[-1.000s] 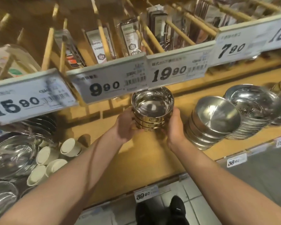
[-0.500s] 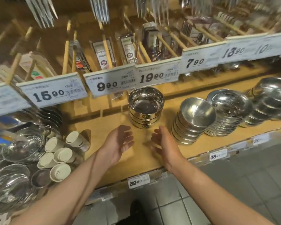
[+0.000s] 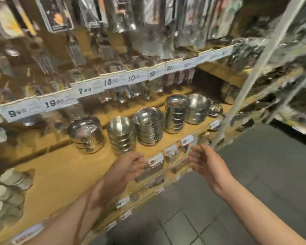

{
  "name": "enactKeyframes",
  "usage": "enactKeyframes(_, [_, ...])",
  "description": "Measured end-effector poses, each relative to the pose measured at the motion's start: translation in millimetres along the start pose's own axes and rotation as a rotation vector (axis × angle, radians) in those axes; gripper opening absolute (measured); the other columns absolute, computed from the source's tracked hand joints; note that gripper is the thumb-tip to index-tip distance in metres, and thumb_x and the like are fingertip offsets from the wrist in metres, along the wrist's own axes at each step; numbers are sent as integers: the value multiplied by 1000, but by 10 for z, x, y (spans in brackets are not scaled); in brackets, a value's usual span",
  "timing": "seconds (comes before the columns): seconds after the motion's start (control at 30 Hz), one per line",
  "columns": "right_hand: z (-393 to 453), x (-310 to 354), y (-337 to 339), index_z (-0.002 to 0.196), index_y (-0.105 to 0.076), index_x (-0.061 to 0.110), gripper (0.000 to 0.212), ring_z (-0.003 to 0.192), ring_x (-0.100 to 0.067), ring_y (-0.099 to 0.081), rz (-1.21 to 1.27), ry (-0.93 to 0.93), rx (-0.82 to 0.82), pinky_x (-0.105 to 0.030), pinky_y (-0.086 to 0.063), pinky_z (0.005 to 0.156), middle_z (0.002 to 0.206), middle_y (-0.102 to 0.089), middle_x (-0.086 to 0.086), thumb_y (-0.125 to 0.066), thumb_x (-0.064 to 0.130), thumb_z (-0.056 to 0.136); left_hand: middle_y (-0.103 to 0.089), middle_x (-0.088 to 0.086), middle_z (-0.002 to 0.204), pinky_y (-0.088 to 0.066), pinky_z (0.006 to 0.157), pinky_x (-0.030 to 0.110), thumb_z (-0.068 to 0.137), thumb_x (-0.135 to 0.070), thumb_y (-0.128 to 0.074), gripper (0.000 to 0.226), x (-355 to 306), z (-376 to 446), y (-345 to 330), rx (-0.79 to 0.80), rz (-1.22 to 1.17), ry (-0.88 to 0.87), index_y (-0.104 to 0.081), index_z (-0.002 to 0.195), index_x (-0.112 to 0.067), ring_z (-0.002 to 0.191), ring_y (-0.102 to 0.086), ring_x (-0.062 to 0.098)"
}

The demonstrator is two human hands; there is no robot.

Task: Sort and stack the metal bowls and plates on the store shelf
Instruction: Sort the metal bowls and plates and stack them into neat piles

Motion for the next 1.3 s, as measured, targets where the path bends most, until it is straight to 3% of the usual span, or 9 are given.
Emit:
enactKeyframes(0.13, [-75,144,829,94,-66,12,30,68,-17,-57,83,30,-90,-31,-48,67,85,-62,-7,-48,33,102,-76,0,85,-59,70,29,96,-19,-63,14,137,28,-821,63,9,33,-71,105,-12,80,-73,12])
enactKeyframes(0.27, [-72,202,1252,95,-57,20,17,65,-16,-41,160,48,-36,-28,-39,59,79,-44,-4,-49,34,101,-73,5,89,-60,75,32,93,-17,-68,15,214,58,-1375,74,30,57,-70,105,-9,90,-71,20])
enactKeyframes(0.43, [203,294,1650,110,-65,6,33,70,-15,-56,147,15,-85,-29,-46,64,81,-60,-4,-47,33,102,-72,12,111,-61,65,28,94,-19,-67,23,157,437,-1877,86,12,48,-67,114,-8,104,-69,22])
enactKeyframes(0.67, [1109,721,2195,112,-66,7,35,83,-21,-62,95,-30,-121,-34,-53,70,91,-66,-7,-47,35,104,-69,11,115,-57,78,32,102,-26,-55,22,-143,1448,-2578,53,-42,30,-67,112,-11,104,-67,21])
enactKeyframes(0.9, [2081,1346,2432,106,-67,11,29,76,-17,-62,39,-70,-92,-30,-54,67,79,-67,-1,-48,33,103,-64,11,121,-52,103,44,106,-21,-47,26,-379,2147,-3174,-35,-9,69,-60,124,-8,115,-62,26])
enactKeyframes(1.0, [2500,1426,2378,111,-65,11,30,79,-18,-59,-11,-103,-18,-31,-52,71,92,-61,-6,-49,34,102,-60,7,121,-53,99,42,106,-25,-46,24,-419,2317,-3289,-86,8,49,-53,126,-13,116,-59,25])
enactKeyframes(1.1, [2956,1484,2250,115,-64,9,31,79,-17,-58,-67,-134,46,-33,-51,74,91,-61,-4,-48,34,103,-59,9,119,-55,83,36,107,-30,-43,21,-439,2470,-3367,-127,-11,69,-52,118,-14,110,-61,25])
enactKeyframes(1.2, [3388,1609,2057,106,-68,16,28,76,-12,-66,-143,-156,132,-32,-52,75,93,-68,0,-49,36,103,-66,11,107,-53,81,37,105,-33,-43,27,-422,2636,-3414,-199,-49,54,-60,109,-12,96,-61,23])
enactKeyframes(1.3, [3777,1698,1877,107,-65,21,26,95,-14,-63,-204,-181,226,-36,-53,87,108,-67,-1,-46,39,104,-77,0,86,-51,74,35,103,-37,-46,30,-395,2804,-3453,-258,-132,30,-66,108,-15,90,-64,22])
Point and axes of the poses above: each hand's wrist, its own z-axis towards the middle knuckle, its own y-axis out of the back of the hand, x = y × z, the point moved 3 cm from there along z, towards the middle knuckle
